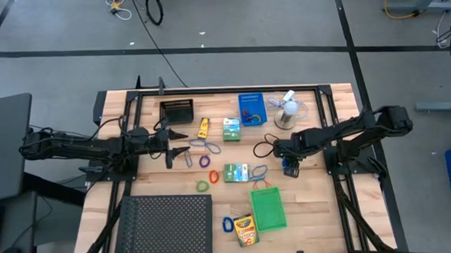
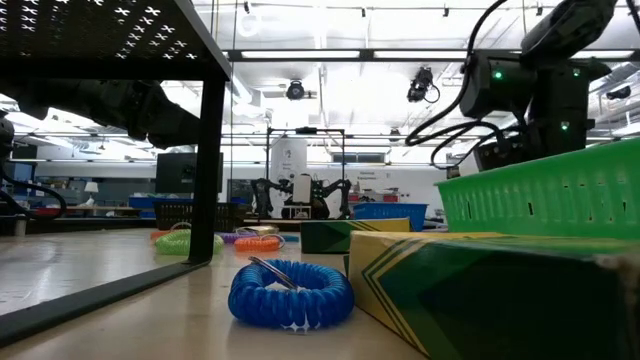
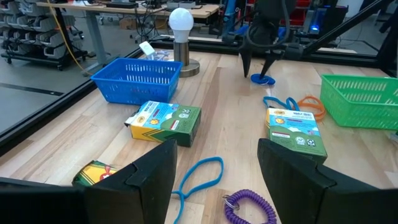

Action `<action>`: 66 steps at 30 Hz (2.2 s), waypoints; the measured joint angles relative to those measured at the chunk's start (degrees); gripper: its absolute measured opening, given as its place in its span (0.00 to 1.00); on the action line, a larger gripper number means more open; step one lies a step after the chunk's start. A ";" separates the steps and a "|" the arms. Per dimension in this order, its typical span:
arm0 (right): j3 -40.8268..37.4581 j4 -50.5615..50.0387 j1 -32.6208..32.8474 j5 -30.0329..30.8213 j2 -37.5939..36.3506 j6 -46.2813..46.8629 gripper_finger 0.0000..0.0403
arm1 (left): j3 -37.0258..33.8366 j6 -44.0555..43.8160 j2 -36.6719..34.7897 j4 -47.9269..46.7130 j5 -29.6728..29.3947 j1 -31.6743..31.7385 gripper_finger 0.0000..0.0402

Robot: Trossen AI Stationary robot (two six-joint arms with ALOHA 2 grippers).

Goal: Pick & Place Office Desk Supplies
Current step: Put the right blue spring keychain into the blue bin

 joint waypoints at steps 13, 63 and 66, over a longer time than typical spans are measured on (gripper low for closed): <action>1.64 -0.33 0.59 1.71 1.71 1.36 0.07 | 0.00 0.02 0.00 -0.10 0.00 0.00 0.58; 9.09 47.53 -4.49 9.04 1.54 -22.79 0.00 | 0.00 0.00 0.00 -0.45 0.02 -0.01 0.58; 8.39 53.07 -7.49 7.03 1.54 -24.47 0.00 | 0.00 0.00 0.00 -0.45 0.02 0.00 0.58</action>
